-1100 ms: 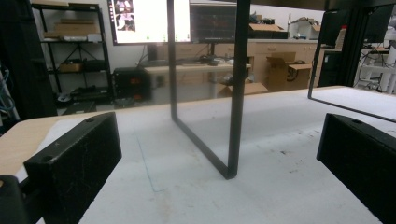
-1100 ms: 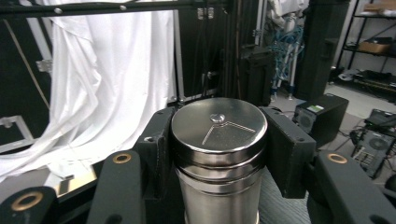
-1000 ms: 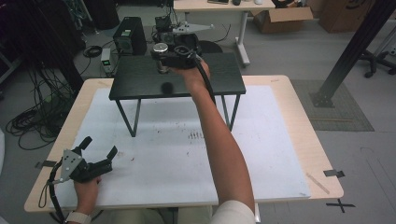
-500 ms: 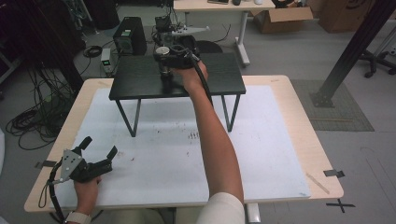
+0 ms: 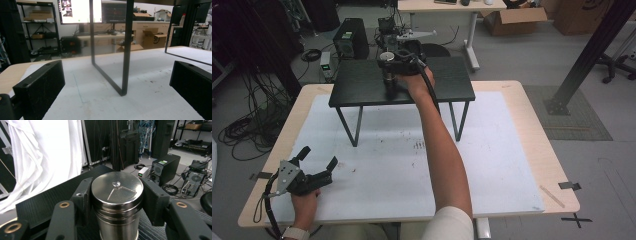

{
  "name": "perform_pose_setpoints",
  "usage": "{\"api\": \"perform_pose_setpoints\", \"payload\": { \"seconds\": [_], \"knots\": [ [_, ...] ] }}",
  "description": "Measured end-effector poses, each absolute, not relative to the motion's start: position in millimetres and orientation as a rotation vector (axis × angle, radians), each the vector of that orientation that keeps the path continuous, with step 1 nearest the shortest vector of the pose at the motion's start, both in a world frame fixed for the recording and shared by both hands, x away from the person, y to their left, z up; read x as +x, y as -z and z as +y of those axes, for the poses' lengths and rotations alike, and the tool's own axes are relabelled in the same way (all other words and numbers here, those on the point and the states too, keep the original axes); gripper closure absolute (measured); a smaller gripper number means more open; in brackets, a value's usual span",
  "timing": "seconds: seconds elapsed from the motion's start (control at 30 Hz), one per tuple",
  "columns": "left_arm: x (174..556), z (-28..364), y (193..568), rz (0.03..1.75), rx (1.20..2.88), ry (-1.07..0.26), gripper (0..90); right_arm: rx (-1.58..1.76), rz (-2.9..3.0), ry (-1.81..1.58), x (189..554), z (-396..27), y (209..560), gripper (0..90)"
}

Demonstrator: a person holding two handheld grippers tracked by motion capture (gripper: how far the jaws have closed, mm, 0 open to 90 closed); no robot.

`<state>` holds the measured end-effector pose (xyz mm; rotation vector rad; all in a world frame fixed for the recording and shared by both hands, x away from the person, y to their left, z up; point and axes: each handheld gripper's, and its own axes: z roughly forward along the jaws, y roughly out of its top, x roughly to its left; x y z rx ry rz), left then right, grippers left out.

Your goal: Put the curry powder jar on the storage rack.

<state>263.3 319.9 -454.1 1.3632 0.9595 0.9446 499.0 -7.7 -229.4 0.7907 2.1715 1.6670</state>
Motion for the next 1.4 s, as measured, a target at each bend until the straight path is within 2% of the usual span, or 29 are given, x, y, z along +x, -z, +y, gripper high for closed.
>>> {"api": "perform_pose_setpoints", "payload": {
  "seconds": [0.23,0.27,0.43,0.67,0.87,1.4],
  "knots": [
    [263.2,319.8,454.1,0.96,1.365,-0.945,0.2,0.808,2.165,-1.679,498.0,-9.1,228.7,34.1],
    [263.2,319.8,454.1,0.96,1.365,-0.945,0.2,0.826,2.145,-1.684,497.5,-10.0,228.2,30.1],
    [263.2,319.8,454.1,0.959,1.365,-0.945,0.2,0.833,2.13,-1.689,496.0,-12.4,226.7,24.6],
    [263.2,319.7,454.1,0.959,1.365,-0.946,0.2,0.824,2.017,-1.715,489.3,-20.6,219.1,5.9],
    [263.2,319.7,454.1,0.959,1.366,-0.946,0.3,0.816,1.987,-1.72,484.6,-28.0,215.3,0.2],
    [263.2,319.6,454.1,0.958,1.367,-0.947,0.2,0.77,1.928,-1.764,460.0,-56.3,204.2,0.0]
  ]
}}
